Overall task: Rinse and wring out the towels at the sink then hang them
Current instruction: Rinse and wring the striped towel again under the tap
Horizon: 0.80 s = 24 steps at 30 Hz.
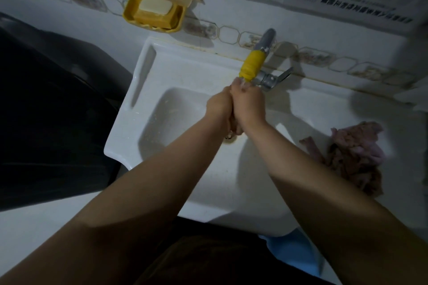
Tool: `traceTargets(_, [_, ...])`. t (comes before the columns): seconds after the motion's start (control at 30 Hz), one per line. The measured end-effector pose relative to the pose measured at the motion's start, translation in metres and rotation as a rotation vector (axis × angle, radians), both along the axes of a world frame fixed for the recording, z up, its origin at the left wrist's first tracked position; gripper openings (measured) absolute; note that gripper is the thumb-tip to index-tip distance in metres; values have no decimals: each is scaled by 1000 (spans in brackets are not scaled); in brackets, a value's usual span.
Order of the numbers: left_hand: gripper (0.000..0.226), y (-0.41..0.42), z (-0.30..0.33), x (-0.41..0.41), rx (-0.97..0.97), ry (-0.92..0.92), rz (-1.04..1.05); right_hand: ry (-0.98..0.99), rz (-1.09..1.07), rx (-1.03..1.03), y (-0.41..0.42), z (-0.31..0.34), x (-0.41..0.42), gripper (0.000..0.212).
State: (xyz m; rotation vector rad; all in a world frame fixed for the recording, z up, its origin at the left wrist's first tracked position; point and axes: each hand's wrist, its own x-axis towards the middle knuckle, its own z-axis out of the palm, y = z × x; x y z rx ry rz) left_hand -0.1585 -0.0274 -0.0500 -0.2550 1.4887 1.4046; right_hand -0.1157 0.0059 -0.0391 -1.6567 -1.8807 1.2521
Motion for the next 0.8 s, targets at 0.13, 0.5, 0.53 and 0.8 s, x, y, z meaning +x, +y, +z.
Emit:
traceTargets(0.13, [39,-2,1,4,-54,74,-145,19,-45,-3,11,2,1,33])
traceTargets(0.5, [45,-45,-7,-55,-13,245,-707,38,62,-268,37,-10,26,46])
traceTargets(0.53, [35,-49,-8,-63,13,209,-702,40,84,-322,39,-10,28,50])
traceTargets(0.8, [23,-47,-9,-82,163,112,-343,165,404,-548,35,-12,44,8])
